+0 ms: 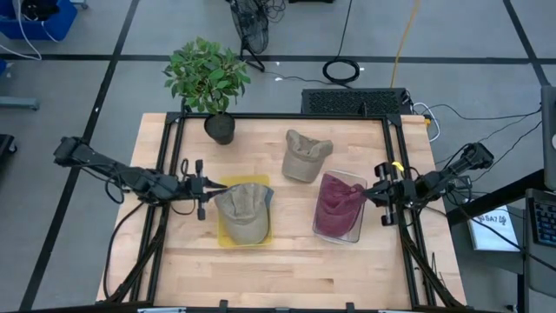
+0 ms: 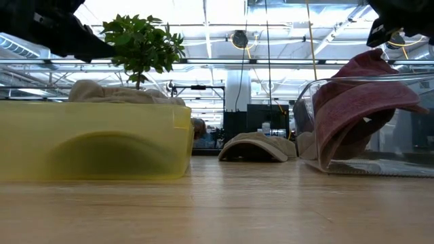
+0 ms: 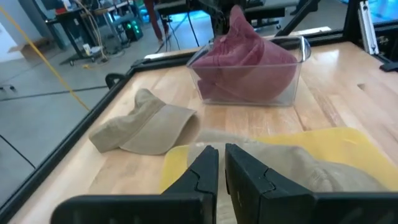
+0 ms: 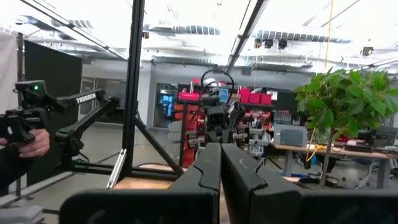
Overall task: Pick and place caps into container
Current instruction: Put the brown cap into the yellow container
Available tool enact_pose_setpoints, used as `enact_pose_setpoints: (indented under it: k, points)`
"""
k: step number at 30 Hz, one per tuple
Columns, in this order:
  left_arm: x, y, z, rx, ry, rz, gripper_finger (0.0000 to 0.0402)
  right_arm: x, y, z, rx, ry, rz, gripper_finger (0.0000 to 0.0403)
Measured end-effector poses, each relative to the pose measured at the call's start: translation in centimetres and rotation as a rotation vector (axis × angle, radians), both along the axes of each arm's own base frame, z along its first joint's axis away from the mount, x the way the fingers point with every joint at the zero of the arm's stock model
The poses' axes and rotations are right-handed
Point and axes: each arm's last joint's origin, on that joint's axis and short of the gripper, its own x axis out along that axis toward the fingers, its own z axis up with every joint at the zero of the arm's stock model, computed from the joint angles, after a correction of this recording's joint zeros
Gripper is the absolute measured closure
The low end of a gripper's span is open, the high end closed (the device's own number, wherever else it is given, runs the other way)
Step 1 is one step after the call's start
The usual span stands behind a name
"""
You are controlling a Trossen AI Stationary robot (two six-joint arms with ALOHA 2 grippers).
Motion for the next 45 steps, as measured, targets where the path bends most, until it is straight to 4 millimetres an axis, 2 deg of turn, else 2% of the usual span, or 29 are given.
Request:
enact_pose_setpoints:
  k: [5,9,15,25,37,45]
  points:
    - [0.18,-0.07,-0.23,-0.002,0.016,0.001,0.0364,-0.21,-0.12,0.56,0.001,-0.058,-0.012,0.0403]
    - [0.14,-0.12,-0.38,-0.003,0.033,-0.021,0.0364,-0.34,-0.20,0.86,-0.087,-0.097,-0.058,0.0403]
    - [0.17,-0.14,-0.28,0.007,0.025,-0.029,0.0364,-0.32,-0.19,0.81,-0.102,-0.093,-0.062,0.0403]
    - [0.35,-0.18,0.57,0.123,-0.046,-0.049,0.0364,-0.02,-0.01,0.06,-0.152,-0.019,-0.056,0.0403]
    - [0.34,-0.17,0.49,0.017,-0.050,-0.027,0.0364,-0.03,-0.02,0.08,-0.106,-0.017,-0.040,0.0403]
    - [0.34,-0.17,0.48,0.031,-0.048,-0.029,0.0364,-0.03,-0.02,0.08,-0.127,-0.019,-0.048,0.0403]
